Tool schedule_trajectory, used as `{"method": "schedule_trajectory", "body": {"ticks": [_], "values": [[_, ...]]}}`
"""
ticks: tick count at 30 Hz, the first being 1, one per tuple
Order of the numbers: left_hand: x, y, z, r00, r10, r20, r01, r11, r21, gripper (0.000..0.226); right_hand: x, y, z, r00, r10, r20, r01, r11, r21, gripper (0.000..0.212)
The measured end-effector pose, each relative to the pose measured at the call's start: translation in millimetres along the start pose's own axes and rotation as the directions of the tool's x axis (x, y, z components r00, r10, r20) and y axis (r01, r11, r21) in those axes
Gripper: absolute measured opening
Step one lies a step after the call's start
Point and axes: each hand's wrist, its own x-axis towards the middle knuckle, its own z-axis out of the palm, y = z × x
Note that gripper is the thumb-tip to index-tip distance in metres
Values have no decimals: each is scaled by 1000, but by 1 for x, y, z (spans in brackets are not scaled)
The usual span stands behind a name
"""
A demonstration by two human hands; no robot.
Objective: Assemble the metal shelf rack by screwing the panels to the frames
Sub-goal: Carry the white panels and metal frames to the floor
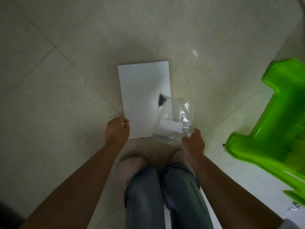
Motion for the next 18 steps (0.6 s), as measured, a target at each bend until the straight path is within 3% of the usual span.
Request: {"method": "schedule_trajectory", "body": {"ticks": [2,6,10,15,18], "values": [[-15,-1,-7,994,107,3,-106,987,117,24,-15,10,-9,1000,23,-10,-23,999,-31,48],[-53,31,-33,953,294,76,-304,918,256,29,-58,7,-61,985,-175,11,175,974,-143,55],[-104,101,-79,773,620,134,-618,689,378,26,-112,-7,-134,900,-427,-86,412,898,-154,54],[-177,206,-145,552,794,256,-764,359,535,28,-189,7,-224,840,-495,-221,458,866,-198,49],[-228,264,-173,560,767,312,-755,318,574,32,-234,23,-266,824,-464,-325,435,886,-161,45]]}}
